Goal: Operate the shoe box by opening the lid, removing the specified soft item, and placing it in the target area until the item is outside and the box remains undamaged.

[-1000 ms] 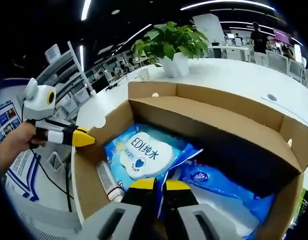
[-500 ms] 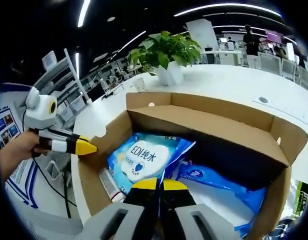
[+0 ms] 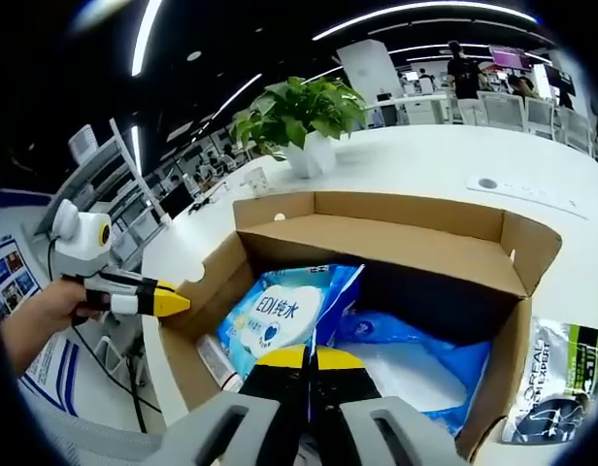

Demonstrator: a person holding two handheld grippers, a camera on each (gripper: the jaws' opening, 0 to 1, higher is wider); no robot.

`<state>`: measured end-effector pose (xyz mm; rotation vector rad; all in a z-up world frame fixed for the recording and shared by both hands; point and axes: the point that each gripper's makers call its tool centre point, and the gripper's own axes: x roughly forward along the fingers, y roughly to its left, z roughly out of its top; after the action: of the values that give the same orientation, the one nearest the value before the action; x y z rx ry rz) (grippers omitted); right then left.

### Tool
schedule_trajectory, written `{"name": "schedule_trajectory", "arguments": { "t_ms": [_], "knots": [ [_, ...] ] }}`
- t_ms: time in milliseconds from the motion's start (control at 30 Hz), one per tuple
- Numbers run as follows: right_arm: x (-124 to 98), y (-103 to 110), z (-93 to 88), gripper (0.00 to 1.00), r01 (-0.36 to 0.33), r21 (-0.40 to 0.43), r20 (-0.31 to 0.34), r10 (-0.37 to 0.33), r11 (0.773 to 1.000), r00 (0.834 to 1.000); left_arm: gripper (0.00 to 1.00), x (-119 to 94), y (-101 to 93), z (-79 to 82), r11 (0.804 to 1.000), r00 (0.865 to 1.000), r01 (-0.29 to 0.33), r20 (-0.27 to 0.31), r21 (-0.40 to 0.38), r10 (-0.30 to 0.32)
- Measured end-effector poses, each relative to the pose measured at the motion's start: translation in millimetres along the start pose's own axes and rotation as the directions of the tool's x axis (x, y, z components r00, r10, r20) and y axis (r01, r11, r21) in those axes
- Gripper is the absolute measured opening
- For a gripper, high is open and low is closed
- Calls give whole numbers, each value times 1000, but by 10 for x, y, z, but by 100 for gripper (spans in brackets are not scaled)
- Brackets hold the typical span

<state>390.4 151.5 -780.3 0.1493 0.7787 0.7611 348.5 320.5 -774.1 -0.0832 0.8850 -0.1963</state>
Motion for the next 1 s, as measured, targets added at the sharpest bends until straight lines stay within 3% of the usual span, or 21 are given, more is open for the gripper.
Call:
{"name": "schedule_trajectory", "arguments": {
  "t_ms": [233, 300, 500, 767, 1000],
  "knots": [
    [-102, -76, -9, 0, 16, 14, 13, -16, 1000, 1000, 8, -85, -25, 222, 999, 998, 2, 66, 33, -4],
    [-132, -83, -2, 0, 21, 5, 18, -21, 1000, 1000, 12, -95, -63, 292, 999, 997, 10, 72, 42, -13],
    [-193, -128, 2, 0, 33, 11, 31, -33, 999, 999, 9, -26, -219, 432, 995, 995, 40, 88, 90, -48],
    [-268, -161, -16, 0, 45, 27, 43, -47, 999, 998, 11, 182, -406, 363, 990, 993, 112, 12, 83, -114],
    [-282, -194, -34, 0, 56, 17, 43, -57, 998, 997, 14, 357, -548, 216, 982, 980, 181, -95, 57, -175]
  ]
}}
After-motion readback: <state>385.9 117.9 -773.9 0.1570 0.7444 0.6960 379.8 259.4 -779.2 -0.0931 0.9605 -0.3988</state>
